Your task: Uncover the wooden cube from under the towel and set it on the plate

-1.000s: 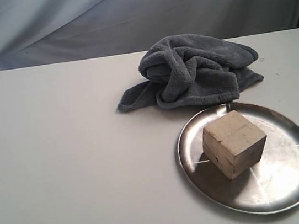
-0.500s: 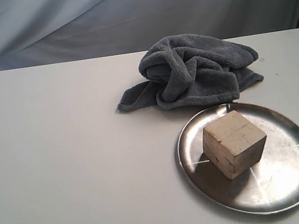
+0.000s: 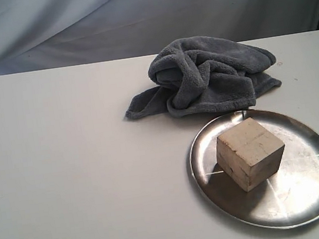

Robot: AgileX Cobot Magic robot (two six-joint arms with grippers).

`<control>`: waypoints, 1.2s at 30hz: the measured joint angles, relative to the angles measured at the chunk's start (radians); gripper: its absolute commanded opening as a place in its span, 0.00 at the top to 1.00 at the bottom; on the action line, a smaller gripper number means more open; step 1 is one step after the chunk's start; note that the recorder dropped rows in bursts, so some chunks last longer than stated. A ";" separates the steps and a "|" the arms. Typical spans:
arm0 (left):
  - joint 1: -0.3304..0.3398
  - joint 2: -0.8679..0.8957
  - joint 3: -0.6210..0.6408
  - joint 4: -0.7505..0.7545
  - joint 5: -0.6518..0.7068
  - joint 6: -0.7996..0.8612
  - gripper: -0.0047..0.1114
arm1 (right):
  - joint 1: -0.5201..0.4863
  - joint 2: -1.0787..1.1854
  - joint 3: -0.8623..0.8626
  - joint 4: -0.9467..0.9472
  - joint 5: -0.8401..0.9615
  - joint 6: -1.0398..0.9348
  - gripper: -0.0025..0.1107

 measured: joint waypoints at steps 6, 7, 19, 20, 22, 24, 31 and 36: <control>0.000 0.000 0.000 0.000 0.000 0.000 0.95 | 0.000 0.000 0.072 -0.047 -0.114 -0.046 0.98; 0.000 0.000 0.000 0.000 0.000 0.000 0.95 | 0.000 0.000 0.082 -0.069 -0.125 -0.055 0.98; 0.000 0.000 0.000 0.000 0.000 0.000 0.95 | 0.000 0.000 0.116 -0.199 -0.121 -0.068 0.98; 0.000 0.000 0.000 0.000 0.000 0.000 0.95 | 0.000 0.000 0.116 -0.199 -0.121 -0.068 0.98; 0.000 0.000 0.000 0.000 0.000 0.000 0.95 | 0.000 0.000 0.116 -0.199 -0.121 -0.068 0.98; 0.000 0.000 0.000 0.000 0.000 0.000 0.95 | 0.000 0.000 0.116 -0.199 -0.121 -0.068 0.98; 0.000 0.000 0.000 0.000 0.000 0.000 0.95 | 0.000 0.000 0.116 -0.199 -0.121 -0.068 0.98; 0.000 0.000 0.000 0.000 0.000 0.000 0.95 | 0.000 0.000 0.116 -0.199 -0.121 -0.068 0.98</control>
